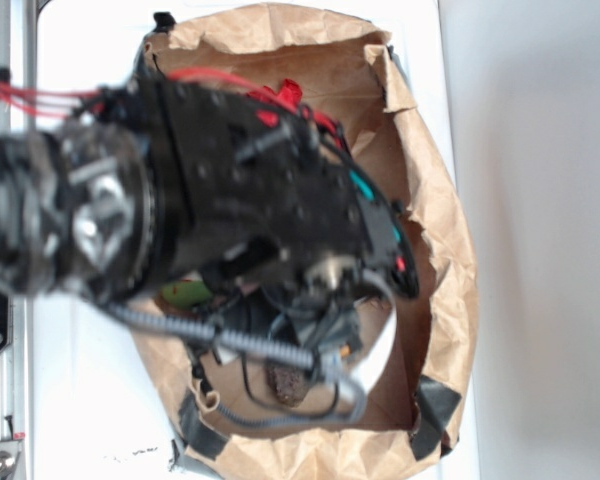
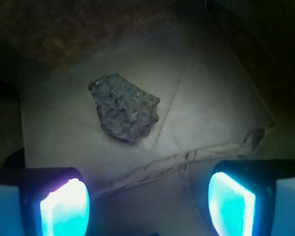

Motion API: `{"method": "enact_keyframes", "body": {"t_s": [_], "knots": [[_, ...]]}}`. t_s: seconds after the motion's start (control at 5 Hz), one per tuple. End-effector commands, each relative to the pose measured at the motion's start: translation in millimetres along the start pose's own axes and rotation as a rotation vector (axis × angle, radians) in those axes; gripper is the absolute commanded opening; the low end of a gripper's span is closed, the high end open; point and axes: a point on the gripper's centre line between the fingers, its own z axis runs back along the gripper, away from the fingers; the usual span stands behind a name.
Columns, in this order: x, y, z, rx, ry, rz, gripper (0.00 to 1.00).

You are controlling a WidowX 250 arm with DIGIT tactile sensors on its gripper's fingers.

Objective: Grab the rock.

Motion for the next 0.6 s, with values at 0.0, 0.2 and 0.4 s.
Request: {"method": "enact_keyframes", "body": {"t_s": [0.0, 0.2, 0.4], "knots": [[17, -5, 7, 0.035, -0.007, -0.063, 1.0], [22, -13, 4, 0.028, -0.008, -0.092, 1.0], [24, -17, 1, 0.024, -0.003, -0.11, 1.0]]}}
